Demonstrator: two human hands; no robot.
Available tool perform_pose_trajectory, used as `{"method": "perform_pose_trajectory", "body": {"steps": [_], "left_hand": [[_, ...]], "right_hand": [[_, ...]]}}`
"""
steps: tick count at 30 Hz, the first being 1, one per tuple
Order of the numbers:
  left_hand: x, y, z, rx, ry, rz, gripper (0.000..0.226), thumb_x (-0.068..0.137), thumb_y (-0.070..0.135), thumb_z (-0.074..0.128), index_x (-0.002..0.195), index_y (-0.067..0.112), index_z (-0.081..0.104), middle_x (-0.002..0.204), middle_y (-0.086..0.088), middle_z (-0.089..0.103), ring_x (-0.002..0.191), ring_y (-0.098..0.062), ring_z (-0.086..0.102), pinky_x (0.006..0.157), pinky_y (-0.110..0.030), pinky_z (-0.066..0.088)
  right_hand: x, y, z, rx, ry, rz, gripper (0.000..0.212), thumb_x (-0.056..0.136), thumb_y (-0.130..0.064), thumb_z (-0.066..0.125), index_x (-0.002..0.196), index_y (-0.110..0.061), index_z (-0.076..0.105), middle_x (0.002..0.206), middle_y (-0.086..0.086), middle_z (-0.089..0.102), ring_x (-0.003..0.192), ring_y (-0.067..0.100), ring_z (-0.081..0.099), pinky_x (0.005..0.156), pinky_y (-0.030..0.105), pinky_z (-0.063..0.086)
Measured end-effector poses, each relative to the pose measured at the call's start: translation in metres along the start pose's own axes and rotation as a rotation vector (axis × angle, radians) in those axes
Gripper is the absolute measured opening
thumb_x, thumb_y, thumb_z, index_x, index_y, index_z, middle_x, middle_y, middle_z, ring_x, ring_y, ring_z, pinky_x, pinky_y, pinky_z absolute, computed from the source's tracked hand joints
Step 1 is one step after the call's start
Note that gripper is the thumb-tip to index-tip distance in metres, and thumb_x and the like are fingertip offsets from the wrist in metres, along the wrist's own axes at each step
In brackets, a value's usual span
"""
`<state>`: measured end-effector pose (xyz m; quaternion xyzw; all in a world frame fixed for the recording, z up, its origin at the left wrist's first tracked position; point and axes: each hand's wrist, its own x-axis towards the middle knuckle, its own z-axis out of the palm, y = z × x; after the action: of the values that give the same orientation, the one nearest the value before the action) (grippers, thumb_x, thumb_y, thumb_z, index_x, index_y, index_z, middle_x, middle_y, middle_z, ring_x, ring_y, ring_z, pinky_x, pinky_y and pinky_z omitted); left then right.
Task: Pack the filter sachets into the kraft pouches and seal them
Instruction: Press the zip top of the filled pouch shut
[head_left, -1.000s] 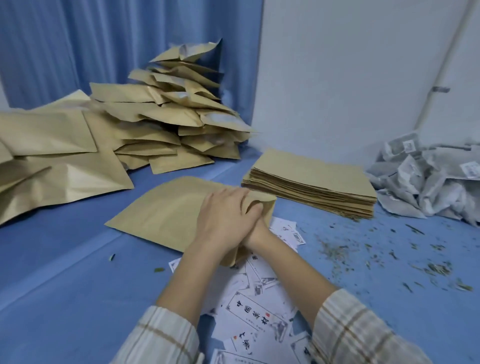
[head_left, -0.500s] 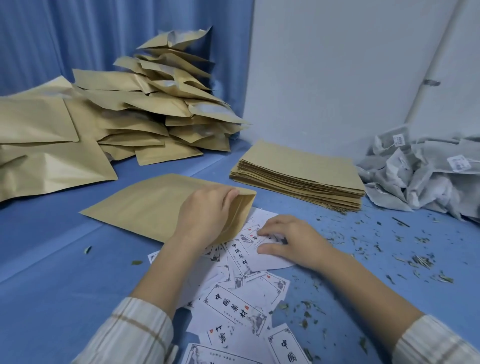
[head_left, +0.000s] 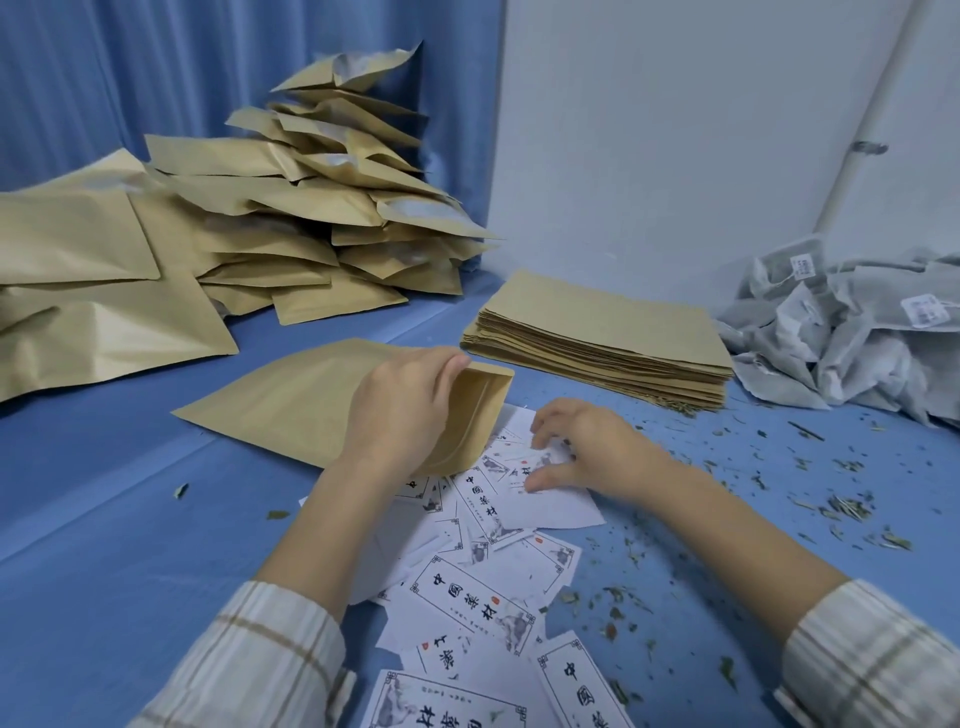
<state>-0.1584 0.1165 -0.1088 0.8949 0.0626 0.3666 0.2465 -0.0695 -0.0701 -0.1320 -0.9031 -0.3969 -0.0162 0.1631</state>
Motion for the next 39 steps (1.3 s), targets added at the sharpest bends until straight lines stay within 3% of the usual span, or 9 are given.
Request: {"method": "perform_pose_trajectory", "body": {"steps": [3, 7, 10, 13, 19, 26, 33, 36, 39], "left_hand": [[0.001, 0.000, 0.000, -0.011, 0.020, -0.001, 0.025, 0.098, 0.026, 0.049, 0.102, 0.016, 0.071, 0.092, -0.005, 0.070, 0.090, -0.027, 0.060, 0.075, -0.036, 0.042], [0.004, -0.002, -0.002, -0.042, 0.046, -0.015, 0.024, 0.098, 0.025, 0.051, 0.104, 0.016, 0.072, 0.097, -0.004, 0.072, 0.094, -0.026, 0.061, 0.078, -0.036, 0.044], [0.006, -0.002, -0.002, -0.044, 0.041, -0.011, 0.024, 0.098, 0.024, 0.051, 0.105, 0.015, 0.072, 0.100, -0.005, 0.072, 0.097, -0.026, 0.061, 0.081, -0.038, 0.043], [0.006, -0.002, -0.003, -0.045, 0.038, 0.005, 0.023, 0.097, 0.021, 0.052, 0.105, 0.014, 0.072, 0.101, -0.004, 0.072, 0.098, -0.026, 0.062, 0.081, -0.036, 0.042], [0.007, 0.005, -0.009, -0.120, 0.041, -0.007, 0.024, 0.097, 0.024, 0.052, 0.108, 0.015, 0.072, 0.107, -0.002, 0.071, 0.103, -0.021, 0.063, 0.087, -0.029, 0.042], [0.018, 0.039, -0.023, -0.237, -0.051, 0.047, 0.024, 0.096, 0.031, 0.052, 0.106, 0.024, 0.073, 0.099, 0.006, 0.073, 0.095, -0.014, 0.062, 0.082, -0.023, 0.041], [0.044, 0.065, -0.057, -0.276, -0.107, 0.160, 0.023, 0.097, 0.027, 0.052, 0.101, 0.024, 0.074, 0.095, 0.008, 0.073, 0.091, -0.010, 0.062, 0.078, -0.020, 0.040], [0.059, 0.077, -0.076, -0.285, -0.148, 0.180, 0.023, 0.097, 0.028, 0.050, 0.099, 0.029, 0.073, 0.097, 0.012, 0.071, 0.095, -0.004, 0.059, 0.081, -0.015, 0.040], [0.075, 0.093, -0.097, -0.310, -0.208, 0.170, 0.023, 0.097, 0.030, 0.049, 0.099, 0.030, 0.072, 0.101, 0.008, 0.070, 0.098, -0.007, 0.059, 0.086, -0.024, 0.044]], "right_hand": [[-0.003, 0.007, -0.006, 0.296, 0.084, 0.160, 0.028, 0.067, -0.036, 0.081, 0.085, -0.024, 0.064, 0.075, -0.012, 0.055, 0.070, 0.002, 0.050, 0.060, 0.010, 0.037], [-0.009, 0.022, -0.015, 0.440, 0.132, 0.234, 0.010, 0.077, -0.033, 0.074, 0.084, -0.027, 0.069, 0.047, -0.017, 0.052, 0.050, -0.005, 0.048, 0.053, 0.010, 0.033], [-0.015, 0.024, -0.018, 0.335, 0.280, 0.189, 0.006, 0.080, -0.032, 0.072, 0.076, -0.037, 0.069, 0.067, -0.020, 0.064, 0.065, -0.005, 0.056, 0.060, 0.005, 0.038], [-0.018, 0.019, -0.024, 0.487, 0.410, 0.158, 0.010, 0.074, -0.027, 0.076, 0.073, -0.035, 0.072, 0.075, -0.018, 0.071, 0.073, -0.002, 0.062, 0.069, 0.009, 0.046], [-0.023, -0.005, -0.033, 0.782, 0.359, -0.015, 0.008, 0.074, -0.019, 0.074, 0.078, -0.026, 0.072, 0.068, -0.003, 0.071, 0.062, 0.006, 0.064, 0.062, 0.020, 0.053], [-0.005, -0.059, -0.025, 0.310, 0.613, -0.261, 0.005, 0.078, -0.015, 0.073, 0.084, -0.016, 0.072, 0.077, -0.005, 0.071, 0.077, 0.003, 0.063, 0.072, 0.011, 0.048], [0.013, -0.081, -0.069, -0.425, 0.278, -0.156, 0.028, 0.090, -0.035, 0.049, 0.109, -0.019, 0.062, 0.103, 0.004, 0.062, 0.098, 0.023, 0.058, 0.069, 0.032, 0.042], [0.018, -0.093, -0.099, -0.492, 0.198, -0.151, 0.036, 0.087, -0.045, 0.053, 0.108, -0.015, 0.058, 0.098, 0.004, 0.061, 0.091, 0.024, 0.059, 0.063, 0.030, 0.042], [0.018, -0.106, -0.130, -0.363, 0.147, -0.136, 0.060, 0.077, -0.058, 0.058, 0.119, -0.015, 0.050, 0.095, 0.003, 0.061, 0.082, 0.021, 0.055, 0.067, 0.029, 0.044]]}}
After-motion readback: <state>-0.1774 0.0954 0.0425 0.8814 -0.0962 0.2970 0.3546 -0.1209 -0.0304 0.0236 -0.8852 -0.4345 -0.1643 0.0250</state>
